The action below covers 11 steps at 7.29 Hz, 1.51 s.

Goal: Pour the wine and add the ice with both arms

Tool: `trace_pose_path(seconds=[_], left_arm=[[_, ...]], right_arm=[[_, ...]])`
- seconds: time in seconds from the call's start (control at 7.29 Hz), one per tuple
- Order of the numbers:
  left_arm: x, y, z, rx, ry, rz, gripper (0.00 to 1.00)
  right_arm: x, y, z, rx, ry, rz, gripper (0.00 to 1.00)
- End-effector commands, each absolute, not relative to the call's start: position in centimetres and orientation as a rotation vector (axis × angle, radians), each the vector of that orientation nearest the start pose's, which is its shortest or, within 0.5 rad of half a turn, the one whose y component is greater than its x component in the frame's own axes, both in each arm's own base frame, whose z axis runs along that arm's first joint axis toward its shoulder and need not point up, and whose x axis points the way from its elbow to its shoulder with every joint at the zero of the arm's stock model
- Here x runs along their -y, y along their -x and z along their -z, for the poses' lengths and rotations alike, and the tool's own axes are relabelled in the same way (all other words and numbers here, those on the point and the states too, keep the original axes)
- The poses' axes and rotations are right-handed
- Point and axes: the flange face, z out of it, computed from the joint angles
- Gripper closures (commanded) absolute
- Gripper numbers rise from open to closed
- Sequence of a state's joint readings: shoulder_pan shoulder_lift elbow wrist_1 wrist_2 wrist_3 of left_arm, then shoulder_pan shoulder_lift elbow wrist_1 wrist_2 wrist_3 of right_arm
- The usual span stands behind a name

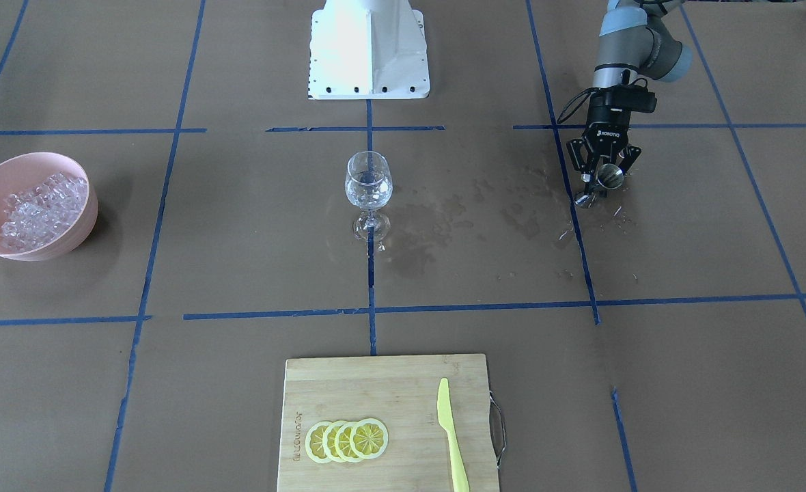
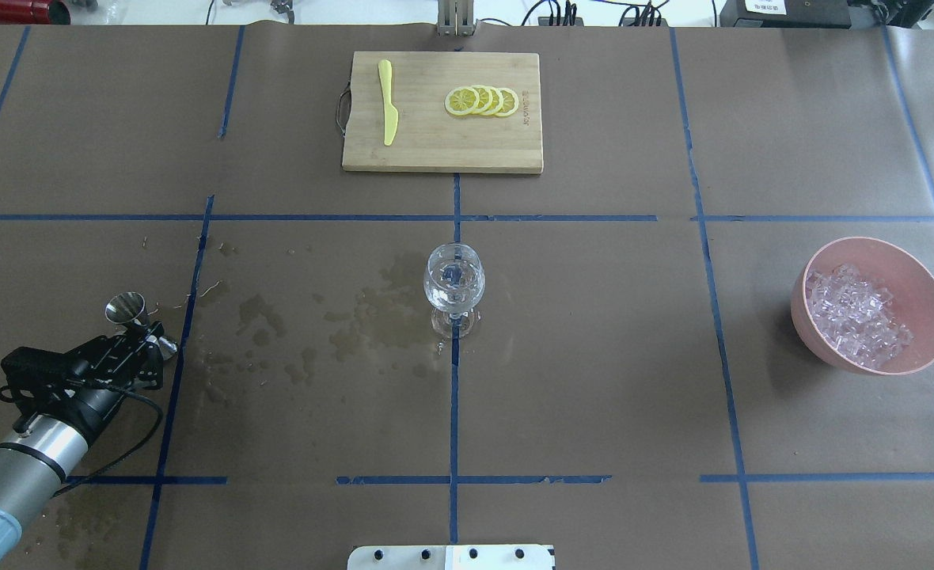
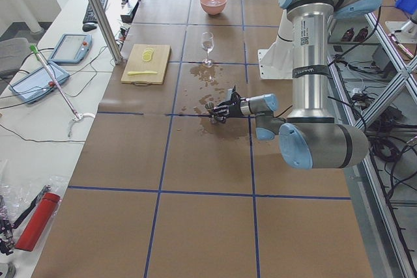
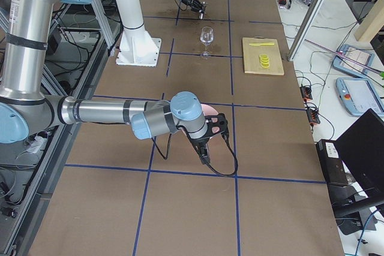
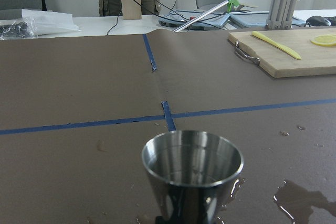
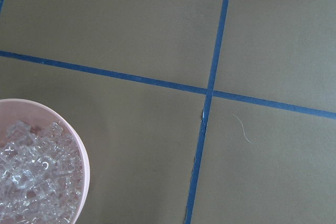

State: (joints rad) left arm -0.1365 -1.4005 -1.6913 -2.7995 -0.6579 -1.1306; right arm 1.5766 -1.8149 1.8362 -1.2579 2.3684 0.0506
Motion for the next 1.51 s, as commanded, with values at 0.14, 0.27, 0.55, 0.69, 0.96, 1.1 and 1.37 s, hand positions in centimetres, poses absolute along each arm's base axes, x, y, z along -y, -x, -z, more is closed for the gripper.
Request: trace_pose_path(seconds=[0.14, 0.27, 0.55, 0.69, 0.96, 1.1, 1.37], left_arm=[[26.7, -38.1, -53.1, -0.811, -1.07, 0.283, 0.52], [26.7, -37.7, -52.9, -0.824, -1.083, 0.302, 0.46], [26.9, -36.6, -52.4, -0.849, -1.134, 0.375, 0.0], [27.0, -36.1, -52.2, -0.849, -1.159, 0.407, 0.0], [27.1, -35.5, -51.8, -0.848, -1.195, 0.453, 0.0], [27.1, -35.4, -51.6, -0.862, -1.195, 0.461, 0.0], [27.0, -33.9, -50.5, -0.899, -1.242, 0.44, 0.0]], right_arm=[[40.6, -6.5, -59.9, 0.796, -0.299, 0.08, 0.0], [40.6, -6.5, -59.9, 0.796, -0.3, 0.081, 0.0], [40.6, -6.4, -59.9, 0.797, -0.299, 0.081, 0.0], [40.6, -6.4, -59.9, 0.797, -0.297, 0.08, 0.0], [40.6, -6.4, -59.9, 0.798, -0.298, 0.079, 0.0], [40.6, -6.4, -59.9, 0.798, -0.298, 0.079, 0.0], [40.6, -6.4, -59.9, 0.798, -0.299, 0.08, 0.0]])
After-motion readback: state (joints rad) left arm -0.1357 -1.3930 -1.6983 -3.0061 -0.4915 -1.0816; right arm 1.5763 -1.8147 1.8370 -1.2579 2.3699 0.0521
